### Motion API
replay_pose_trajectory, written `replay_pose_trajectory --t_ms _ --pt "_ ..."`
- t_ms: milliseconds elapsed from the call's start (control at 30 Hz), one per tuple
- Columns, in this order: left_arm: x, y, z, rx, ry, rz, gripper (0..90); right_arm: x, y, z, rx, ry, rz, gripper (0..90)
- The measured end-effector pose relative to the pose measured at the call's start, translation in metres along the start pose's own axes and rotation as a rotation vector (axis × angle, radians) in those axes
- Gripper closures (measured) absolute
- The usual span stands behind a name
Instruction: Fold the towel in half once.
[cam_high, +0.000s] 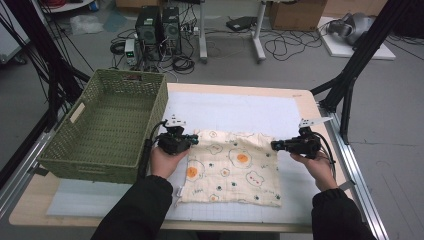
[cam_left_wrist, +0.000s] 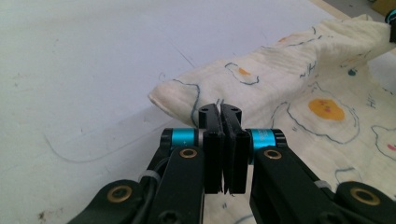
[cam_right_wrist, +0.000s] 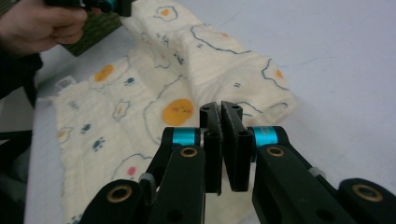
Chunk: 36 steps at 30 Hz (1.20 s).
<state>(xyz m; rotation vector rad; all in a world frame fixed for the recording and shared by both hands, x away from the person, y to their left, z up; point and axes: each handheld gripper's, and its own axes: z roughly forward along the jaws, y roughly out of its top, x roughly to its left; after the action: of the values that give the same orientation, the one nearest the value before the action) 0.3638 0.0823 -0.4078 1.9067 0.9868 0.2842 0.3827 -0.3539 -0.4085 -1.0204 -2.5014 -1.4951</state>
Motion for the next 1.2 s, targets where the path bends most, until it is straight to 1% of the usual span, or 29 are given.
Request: replay_pose_trajectory --t_ms 67,100,200,267,367,433,500,567,633,700,733,767,800,833,867,900,933,967,1000,1033,1067,1100,1167,1200 --pt "-0.004 -0.005 -0.004 0.006 -0.007 0.005 87.5 0.005 -0.005 0.0 0.024 0.001 -0.01 87.3" --pt "-0.006 -0.008 -0.006 0.006 -0.012 0.01 87.5 0.007 -0.01 -0.001 0.023 0.011 -0.004 87.2" --pt "-0.01 -0.014 -0.012 0.003 -0.017 0.015 87.4 0.011 -0.019 -0.002 0.018 0.02 -0.008 87.2" --pt "-0.012 -0.02 -0.016 0.01 -0.017 0.022 87.4 0.015 -0.024 -0.003 0.035 0.026 -0.014 87.2" --pt "-0.014 -0.028 -0.019 0.033 -0.018 0.036 87.4 0.021 -0.03 -0.003 0.045 0.035 -0.022 87.2" --pt "-0.015 -0.034 -0.02 0.038 -0.022 0.027 87.4 0.024 -0.034 -0.003 0.066 0.035 -0.028 87.2" --pt "-0.016 -0.04 -0.02 0.06 -0.027 0.036 87.3 0.025 -0.04 -0.002 0.079 0.038 -0.02 87.2" --pt "-0.017 -0.045 -0.02 0.068 -0.033 0.02 87.2 0.026 -0.045 0.0 0.098 0.036 -0.018 87.1" --pt "-0.017 -0.05 -0.017 0.105 -0.038 0.035 86.8 0.026 -0.05 0.002 0.109 0.034 -0.018 87.0" --pt "-0.017 -0.052 -0.015 0.117 -0.047 0.024 85.6 0.027 -0.054 0.006 0.133 0.026 -0.016 86.2" --pt "-0.017 -0.052 -0.015 0.122 -0.049 0.025 83.2 0.027 -0.055 0.008 0.139 0.021 -0.019 84.5" --pt "-0.017 -0.052 -0.015 0.117 -0.055 0.022 80.3 0.027 -0.055 0.008 0.14 0.022 -0.023 82.3" --pt "-0.017 -0.051 -0.016 0.115 -0.057 0.013 76.6 0.028 -0.055 0.008 0.139 0.017 -0.024 79.2" --pt "-0.017 -0.049 -0.017 0.108 -0.055 0.001 71.3 0.028 -0.054 0.007 0.128 0.003 -0.03 73.5" --pt "-0.016 -0.048 -0.018 0.101 -0.057 -0.003 64.5 0.029 -0.052 0.004 0.114 0.0 -0.024 72.4" --pt "-0.016 -0.046 -0.019 0.087 -0.063 -0.018 61.3 0.029 -0.05 0.002 0.103 0.003 -0.024 71.8" --pt "-0.015 -0.044 -0.021 0.081 -0.061 -0.024 58.3 0.03 -0.048 -0.001 0.087 -0.013 -0.036 68.6" --pt "-0.015 -0.042 -0.022 0.076 -0.058 -0.02 55.1 0.03 -0.046 -0.004 0.076 -0.031 -0.034 65.0" --pt "-0.016 -0.04 -0.023 0.067 -0.06 -0.025 52.8 0.03 -0.043 -0.006 0.067 -0.036 -0.032 64.2" --pt "-0.016 -0.038 -0.023 0.058 -0.063 -0.032 52.5 0.03 -0.04 -0.008 0.055 -0.04 -0.036 61.9" --pt "-0.016 -0.035 -0.023 0.049 -0.065 -0.048 51.0 0.03 -0.038 -0.009 0.046 -0.053 -0.036 60.0" --pt "-0.016 -0.033 -0.023 0.046 -0.063 -0.052 49.2 0.03 -0.035 -0.009 0.039 -0.057 -0.037 58.9" --pt "-0.016 -0.029 -0.02 0.046 -0.039 -0.044 48.7 0.029 -0.031 -0.006 0.043 -0.062 -0.041 56.8" --pt "-0.015 -0.027 -0.018 0.051 -0.034 -0.048 47.9 0.028 -0.029 -0.003 0.053 -0.064 -0.045 56.4"
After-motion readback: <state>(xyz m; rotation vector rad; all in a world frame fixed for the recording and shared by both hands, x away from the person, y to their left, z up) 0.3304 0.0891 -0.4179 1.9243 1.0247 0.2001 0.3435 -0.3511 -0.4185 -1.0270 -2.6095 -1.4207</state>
